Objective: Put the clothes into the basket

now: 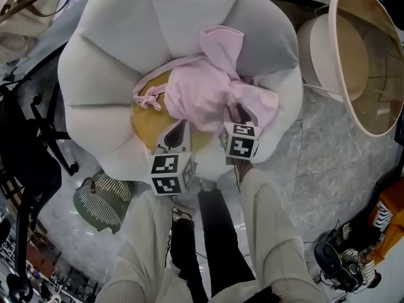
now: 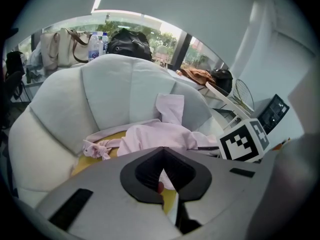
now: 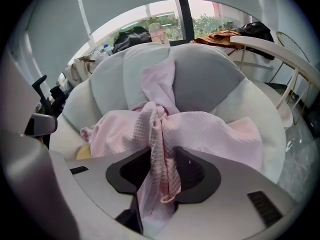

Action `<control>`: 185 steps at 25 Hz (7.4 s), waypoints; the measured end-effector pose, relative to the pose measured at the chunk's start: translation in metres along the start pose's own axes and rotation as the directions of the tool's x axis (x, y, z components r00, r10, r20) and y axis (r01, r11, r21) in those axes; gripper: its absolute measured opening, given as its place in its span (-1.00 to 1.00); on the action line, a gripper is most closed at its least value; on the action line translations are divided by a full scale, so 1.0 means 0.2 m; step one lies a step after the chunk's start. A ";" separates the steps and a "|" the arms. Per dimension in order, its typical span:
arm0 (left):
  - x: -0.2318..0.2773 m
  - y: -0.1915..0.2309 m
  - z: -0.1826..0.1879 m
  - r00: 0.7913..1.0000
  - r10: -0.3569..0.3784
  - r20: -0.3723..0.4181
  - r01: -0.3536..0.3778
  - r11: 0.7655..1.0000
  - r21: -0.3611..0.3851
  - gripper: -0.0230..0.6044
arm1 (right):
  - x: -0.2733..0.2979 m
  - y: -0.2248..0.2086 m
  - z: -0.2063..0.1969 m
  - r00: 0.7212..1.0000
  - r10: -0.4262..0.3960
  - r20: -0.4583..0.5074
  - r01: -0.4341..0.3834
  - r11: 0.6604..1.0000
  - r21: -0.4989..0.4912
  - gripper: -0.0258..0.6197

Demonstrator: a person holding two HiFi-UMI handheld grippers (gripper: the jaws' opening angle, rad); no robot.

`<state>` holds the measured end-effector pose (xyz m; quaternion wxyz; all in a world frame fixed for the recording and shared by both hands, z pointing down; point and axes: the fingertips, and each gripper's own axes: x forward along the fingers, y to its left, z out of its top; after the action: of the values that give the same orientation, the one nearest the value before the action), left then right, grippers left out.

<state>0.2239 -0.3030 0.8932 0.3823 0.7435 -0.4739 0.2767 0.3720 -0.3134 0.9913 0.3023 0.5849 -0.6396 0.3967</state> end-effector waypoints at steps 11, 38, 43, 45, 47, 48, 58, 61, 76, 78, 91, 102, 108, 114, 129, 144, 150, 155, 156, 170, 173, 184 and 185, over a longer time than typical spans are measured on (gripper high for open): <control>-0.15 0.08 0.00 1.000 0.014 0.018 -0.014 1.000 -0.022 -0.92 | -0.05 0.05 0.00 0.999 -0.016 -0.038 0.016 1.000 -0.011 -0.78; -0.84 0.07 0.21 0.992 0.048 0.118 -0.050 0.999 0.014 -0.92 | -0.62 0.26 0.18 0.999 -0.015 0.050 0.017 0.999 -0.036 -0.82; -0.92 0.06 0.26 0.990 0.049 0.130 -0.052 0.999 0.013 -0.92 | -0.78 0.33 0.26 0.994 0.026 0.102 -0.024 1.000 -0.016 -0.82; -0.96 0.04 0.29 0.989 0.047 0.139 -0.050 0.999 0.016 -0.92 | -0.85 0.35 0.29 0.991 0.041 0.130 -0.040 0.999 -0.008 -0.82; -1.01 0.02 0.31 0.988 0.043 0.146 -0.047 0.999 0.023 -0.92 | -0.92 0.37 0.32 0.988 0.046 0.148 -0.046 0.999 -0.005 -0.82; -1.04 0.02 0.33 0.988 0.042 0.149 -0.046 0.999 0.026 -0.92 | -0.96 0.39 0.33 0.986 0.049 0.157 -0.048 0.999 -0.005 -0.82; -1.46 0.05 0.36 0.982 0.070 0.177 -0.058 0.996 -0.074 -0.92 | -1.35 0.71 0.43 0.977 0.108 0.184 -0.109 0.994 -0.003 -0.82; -1.65 0.03 0.36 0.976 0.069 0.206 -0.051 0.994 -0.092 -0.92 | -1.51 0.80 0.50 0.970 0.131 0.204 -0.128 0.991 -0.028 -0.82; -2.53 0.27 0.30 0.898 0.240 0.368 -0.166 0.961 -0.222 -0.92 | -2.27 1.34 0.86 0.900 0.276 0.337 -0.227 0.957 -0.179 -0.82; -2.65 0.32 0.28 0.879 0.273 0.391 -0.179 0.949 -0.260 -0.92 | -2.36 1.43 0.88 0.891 0.298 0.343 -0.240 0.949 -0.203 -0.82; -3.32 0.79 -0.31 0.780 0.484 0.397 -0.274 0.834 -0.479 -0.92 | -2.62 2.31 0.52 0.837 0.482 0.260 -0.380 0.853 -0.357 -0.82; -3.70 1.05 -0.91 0.692 0.636 0.342 -0.311 0.690 -0.654 -0.92 | -2.69 3.10 -0.02 0.767 0.639 0.058 -0.525 0.677 -0.515 -0.82; -3.92 1.10 -1.37 0.601 0.774 0.199 -0.352 0.480 -0.804 -0.92 | -2.71 3.44 -0.36 0.709 0.694 -0.120 -0.615 0.526 -0.588 -0.82; -4.18 1.12 -1.80 0.473 0.880 0.039 -0.367 0.237 -0.899 -0.92 | -2.72 3.67 -0.62 0.651 0.717 -0.248 -0.684 0.412 -0.602 -0.82; -4.33 1.17 -1.98 0.378 0.924 -0.053 -0.323 0.078 -0.943 -0.92 | -2.76 3.99 -0.97 0.579 0.689 -0.436 -0.749 0.238 -0.619 -0.82; -4.26 1.25 -1.89 0.419 0.908 -0.034 -0.328 0.116 -0.937 -0.92 | -2.71 4.07 -0.98 0.539 0.714 -0.446 -0.775 0.212 -0.596 -0.37; -4.25 1.25 -1.87 0.416 0.909 -0.019 -0.333 0.133 -0.933 -0.92 | -2.73 4.03 -0.97 0.544 0.715 -0.439 -0.768 0.214 -0.604 -0.37; -4.24 1.24 -1.83 0.422 0.906 -0.006 -0.335 0.150 -0.930 -0.92 | -2.73 4.01 -0.97 0.545 0.712 -0.443 -0.766 0.207 -0.609 -0.37; -4.24 1.24 -1.83 0.424 0.906 -0.005 -0.336 0.153 -0.929 -0.92 | -2.74 4.00 -0.98 0.545 0.711 -0.443 -0.764 0.205 -0.612 -0.37; -4.32 1.20 -1.65 0.401 0.915 0.052 -0.361 0.210 -0.909 -0.92 | -2.84 3.90 -0.99 0.528 0.711 -0.464 -0.774 0.178 -0.608 -0.65; -4.33 1.17 -1.56 0.401 0.913 0.070 -0.380 0.235 -0.895 -0.92 | -2.88 3.88 -0.98 0.516 0.717 -0.469 -0.769 0.147 -0.622 -0.75; -4.36 1.13 -1.38 0.378 0.918 0.117 -0.407 0.278 -0.870 -0.92 | -2.95 3.82 -0.89 0.489 0.730 -0.478 -0.754 0.078 -0.652 -0.81; -4.36 1.13 -1.37 0.376 0.919 0.119 -0.408 0.280 -0.869 -0.92 | -2.95 3.81 -0.89 0.488 0.730 -0.478 -0.755 0.079 -0.651 -0.81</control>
<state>-0.3428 0.2958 0.4403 0.2915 0.2683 -0.9167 -0.0523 -0.3169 0.1402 0.4611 0.2948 -0.0360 -0.9409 0.1627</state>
